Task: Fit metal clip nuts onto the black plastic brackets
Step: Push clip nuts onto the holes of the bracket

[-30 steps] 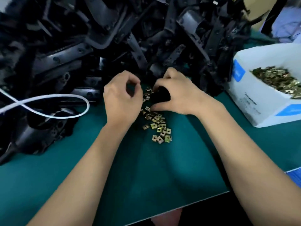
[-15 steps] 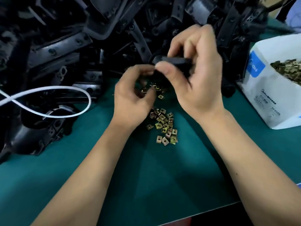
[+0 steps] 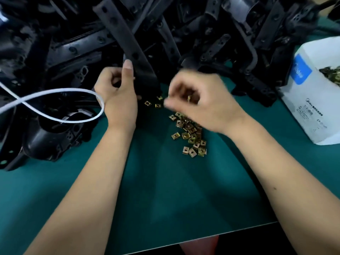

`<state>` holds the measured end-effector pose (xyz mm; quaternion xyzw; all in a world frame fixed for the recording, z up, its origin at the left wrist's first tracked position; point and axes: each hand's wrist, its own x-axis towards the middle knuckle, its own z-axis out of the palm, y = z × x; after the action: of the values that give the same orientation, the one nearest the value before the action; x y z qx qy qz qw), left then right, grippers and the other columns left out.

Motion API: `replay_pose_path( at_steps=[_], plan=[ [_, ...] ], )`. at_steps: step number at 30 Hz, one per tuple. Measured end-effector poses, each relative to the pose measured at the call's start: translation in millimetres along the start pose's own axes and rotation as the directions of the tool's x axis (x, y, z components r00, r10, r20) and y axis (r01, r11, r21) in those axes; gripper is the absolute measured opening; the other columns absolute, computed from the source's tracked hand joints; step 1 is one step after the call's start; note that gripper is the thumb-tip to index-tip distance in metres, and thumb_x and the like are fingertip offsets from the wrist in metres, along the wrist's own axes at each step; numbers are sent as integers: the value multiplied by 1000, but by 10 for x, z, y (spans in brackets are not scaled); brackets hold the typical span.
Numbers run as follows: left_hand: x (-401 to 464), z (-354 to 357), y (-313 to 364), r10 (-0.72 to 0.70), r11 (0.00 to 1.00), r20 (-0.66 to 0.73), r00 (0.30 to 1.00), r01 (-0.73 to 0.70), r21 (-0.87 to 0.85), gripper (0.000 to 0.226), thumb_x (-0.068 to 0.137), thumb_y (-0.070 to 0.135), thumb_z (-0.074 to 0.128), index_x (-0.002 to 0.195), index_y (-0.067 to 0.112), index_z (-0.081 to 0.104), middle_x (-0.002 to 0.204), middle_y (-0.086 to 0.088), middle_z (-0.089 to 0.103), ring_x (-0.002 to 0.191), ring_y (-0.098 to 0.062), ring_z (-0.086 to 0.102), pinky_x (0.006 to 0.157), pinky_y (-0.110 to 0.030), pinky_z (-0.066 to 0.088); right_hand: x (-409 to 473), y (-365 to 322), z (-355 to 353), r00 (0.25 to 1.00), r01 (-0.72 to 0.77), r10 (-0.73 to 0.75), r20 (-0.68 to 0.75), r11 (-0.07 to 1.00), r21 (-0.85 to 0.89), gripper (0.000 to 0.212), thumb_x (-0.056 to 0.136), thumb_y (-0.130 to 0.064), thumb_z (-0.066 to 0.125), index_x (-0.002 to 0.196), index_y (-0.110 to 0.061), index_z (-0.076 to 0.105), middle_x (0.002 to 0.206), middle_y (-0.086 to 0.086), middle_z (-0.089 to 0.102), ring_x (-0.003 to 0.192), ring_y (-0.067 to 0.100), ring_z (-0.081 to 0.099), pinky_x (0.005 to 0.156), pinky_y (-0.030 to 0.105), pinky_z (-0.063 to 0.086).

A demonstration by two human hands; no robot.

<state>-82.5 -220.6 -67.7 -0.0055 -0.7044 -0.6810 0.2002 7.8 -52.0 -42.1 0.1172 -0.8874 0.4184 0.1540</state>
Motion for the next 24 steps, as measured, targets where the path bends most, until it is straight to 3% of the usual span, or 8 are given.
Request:
replay_pose_path(
  at_steps=[2, 4, 7, 12, 16, 18, 21, 24],
  plan=[
    [5, 0, 21, -131, 982, 61, 990, 137, -128, 21, 99, 18, 70, 80, 15, 62, 81, 0, 61, 67, -4, 59, 54, -20, 51, -8, 22, -6, 941, 4, 67, 333, 979, -206, 30, 78, -47, 86, 94, -24, 75, 92, -12, 67, 94, 10, 58, 89, 28, 45],
    [-17, 14, 47, -236, 913, 183, 954, 283, -294, 24, 99, 13, 70, 77, 15, 60, 90, -4, 61, 85, -15, 61, 65, -24, 54, -25, 27, -34, 869, -28, 142, 474, 970, -240, 34, 72, -51, 88, 99, -33, 76, 101, -12, 61, 106, 9, 51, 95, 21, 39],
    [-57, 40, 118, -267, 774, 314, 911, 397, -493, 23, 102, 6, 62, 80, 10, 58, 101, -9, 60, 101, -24, 57, 80, -28, 56, -35, 36, -91, 843, -85, 172, 510, 978, -189, 30, 73, -44, 90, 100, -40, 77, 109, -10, 57, 113, 8, 47, 102, 25, 37],
    [-128, 55, 173, -326, 719, 352, 878, 472, -511, 17, 98, -9, 56, 97, 6, 64, 91, -11, 65, 82, -20, 67, 81, -30, 58, -38, 58, -53, 837, -51, 183, 515, 964, -260, 14, 81, -37, 85, 91, -34, 77, 105, -8, 56, 112, 12, 44, 104, 32, 37],
    [-164, 66, 180, -392, 739, 345, 853, 515, -434, 18, 93, -6, 64, 92, 12, 66, 74, -2, 69, 69, -14, 68, 67, -24, 53, -13, 56, 6, 931, -22, 99, 352, 976, -216, 5, 92, -27, 77, 91, -22, 76, 95, -9, 67, 99, 10, 56, 94, 30, 43],
    [-182, 89, 192, -407, 708, 374, 834, 546, -447, 16, 93, -3, 64, 88, 11, 67, 72, -2, 70, 66, -14, 69, 64, -24, 54, -5, 49, 68, 982, -87, 82, 169, 996, 23, 5, 97, -15, 70, 93, -12, 72, 88, -5, 74, 86, 9, 67, 85, 28, 52],
    [-240, 129, 207, -375, 670, 466, 801, 582, -461, 14, 97, 5, 59, 89, 9, 70, 81, -9, 70, 70, -20, 68, 67, -33, 56, 2, 48, 169, 973, -189, 228, -34, 873, 450, 9, 101, -3, 60, 94, -5, 65, 77, 5, 74, 71, 18, 66, 66, 30, 54],
    [-318, 166, 204, -329, 708, 532, 780, 576, -408, 17, 97, 4, 59, 99, 10, 75, 95, -17, 71, 75, -25, 65, 75, -39, 56, 4, 100, 200, 929, -212, 345, -133, 791, 573, 10, 101, -2, 61, 96, -7, 69, 74, 2, 73, 69, 14, 64, 65, 25, 52]
  ],
)
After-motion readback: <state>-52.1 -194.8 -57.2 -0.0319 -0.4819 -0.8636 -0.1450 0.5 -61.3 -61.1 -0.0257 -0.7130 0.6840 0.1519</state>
